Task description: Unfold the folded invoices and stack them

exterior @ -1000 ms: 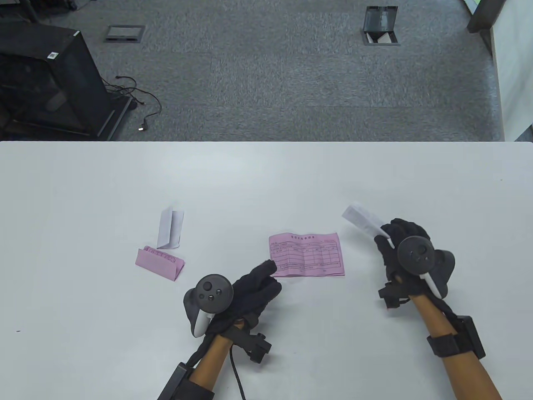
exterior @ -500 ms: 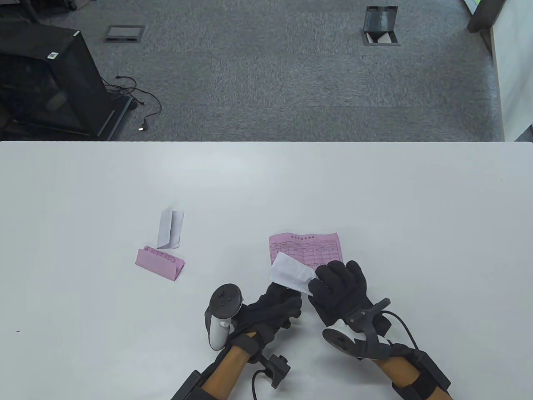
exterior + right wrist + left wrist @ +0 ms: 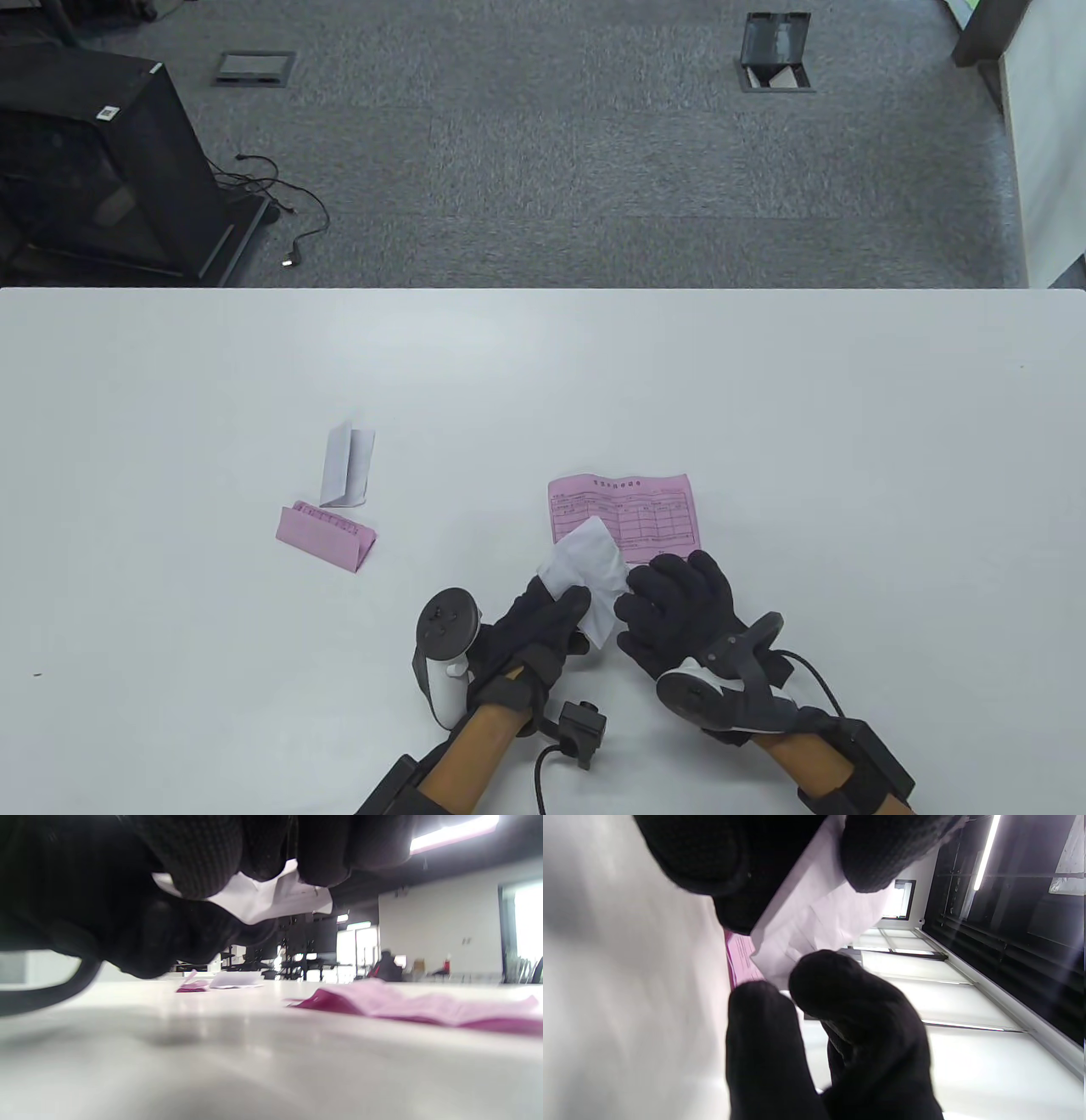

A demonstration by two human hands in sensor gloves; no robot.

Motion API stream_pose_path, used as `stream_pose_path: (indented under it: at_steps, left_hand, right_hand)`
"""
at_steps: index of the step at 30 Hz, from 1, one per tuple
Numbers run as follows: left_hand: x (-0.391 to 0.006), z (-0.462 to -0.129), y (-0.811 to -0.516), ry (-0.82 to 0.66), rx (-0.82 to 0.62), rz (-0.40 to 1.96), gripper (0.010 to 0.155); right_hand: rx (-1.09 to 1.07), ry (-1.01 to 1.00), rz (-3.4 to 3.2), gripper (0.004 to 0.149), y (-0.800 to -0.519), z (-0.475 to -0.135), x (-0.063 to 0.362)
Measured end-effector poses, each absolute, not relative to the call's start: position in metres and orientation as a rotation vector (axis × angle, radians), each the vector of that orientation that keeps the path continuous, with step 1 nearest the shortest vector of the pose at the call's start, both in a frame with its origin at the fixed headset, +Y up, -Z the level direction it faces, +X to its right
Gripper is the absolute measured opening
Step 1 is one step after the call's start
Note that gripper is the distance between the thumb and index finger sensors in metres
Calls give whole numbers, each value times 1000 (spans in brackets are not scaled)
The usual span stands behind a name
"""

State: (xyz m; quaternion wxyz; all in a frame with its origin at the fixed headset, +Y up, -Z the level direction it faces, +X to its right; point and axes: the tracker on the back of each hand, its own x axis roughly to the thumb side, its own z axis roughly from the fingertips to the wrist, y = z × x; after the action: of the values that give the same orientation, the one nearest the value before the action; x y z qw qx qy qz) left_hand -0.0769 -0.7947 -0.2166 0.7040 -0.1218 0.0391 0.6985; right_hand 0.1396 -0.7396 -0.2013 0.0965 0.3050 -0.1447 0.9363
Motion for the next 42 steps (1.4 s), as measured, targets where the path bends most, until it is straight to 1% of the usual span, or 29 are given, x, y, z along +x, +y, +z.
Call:
stream_pose_path:
  at_steps: [2, 3, 6, 7, 9, 11, 13, 14, 16, 19, 21, 22, 24, 27, 28, 31, 32, 33, 34, 36, 38, 39, 41, 42]
  left_hand:
    - [-79, -217, -795, 94, -265, 1526, 50]
    - [-81, -217, -794, 89, -263, 1521, 49]
    - [-81, -216, -793, 55, -269, 1505, 49]
    - [-80, -217, -793, 12, -288, 1492, 49]
    - [-76, -218, -793, -59, -314, 1478, 49]
    - [-73, -217, -790, -116, -322, 1467, 48]
    - [-71, -216, -787, -183, -336, 1430, 48]
    - [-70, -216, -786, -199, -340, 1418, 48]
    - [-69, -216, -786, -237, -367, 1399, 48]
    - [-66, -215, -786, -274, -383, 1398, 48]
    - [-64, -214, -785, -309, -408, 1392, 48]
    - [-63, -214, -786, -320, -424, 1381, 48]
    - [-63, -214, -788, -314, -431, 1364, 48]
    - [-64, -213, -787, -298, -419, 1364, 50]
    - [-65, -212, -787, -288, -411, 1358, 53]
    - [-72, -214, -782, -207, -321, 1311, 61]
    - [-77, -214, -779, -143, -286, 1277, 61]
    - [-82, -213, -775, -97, -207, 1275, 62]
    - [-84, -212, -772, -90, -155, 1268, 62]
    - [-87, -208, -760, -127, -55, 1218, 61]
    - [-82, -206, -753, -225, -29, 1183, 55]
    - [-75, -204, -752, -319, -63, 1184, 52]
    - [-66, -202, -754, -351, -139, 1160, 55]
    - [-61, -202, -757, -358, -172, 1136, 60]
  right_hand:
    - [898, -281, 2723, 61, -740, -205, 145]
    - [841, -215, 2666, 63, -739, -207, 150]
    - [672, -72, 2511, 64, -741, -217, 161]
    - [596, -14, 2466, 67, -743, -221, 165]
    - [506, 27, 2417, 72, -745, -227, 171]
    - [447, 120, 2374, 77, -747, -232, 176]
    - [396, 327, 2253, 83, -750, -236, 184]
    - [372, 388, 2197, 85, -752, -238, 187]
    - [357, 485, 2078, 85, -756, -242, 192]
    - [408, 600, 2020, 74, -761, -243, 193]
    - [424, 617, 1997, 60, -763, -244, 191]
    - [428, 645, 1964, 54, -763, -244, 190]
    - [409, 628, 1936, 45, -763, -245, 190]
    - [407, 584, 1949, 41, -762, -245, 193]
    - [402, 565, 1959, 40, -761, -245, 194]
    - [322, 446, 2017, 37, -758, -245, 199]
    - [270, 395, 2049, 37, -756, -245, 201]
    - [240, 340, 2083, 37, -755, -245, 202]
    - [229, 315, 2104, 36, -753, -245, 203]
    - [199, 257, 2161, 35, -750, -244, 203]
    - [190, 231, 2183, 35, -750, -243, 201]
    - [206, 222, 2195, 35, -749, -241, 198]
    - [244, 222, 2204, 36, -748, -238, 191]
    - [269, 223, 2201, 36, -748, -235, 187]
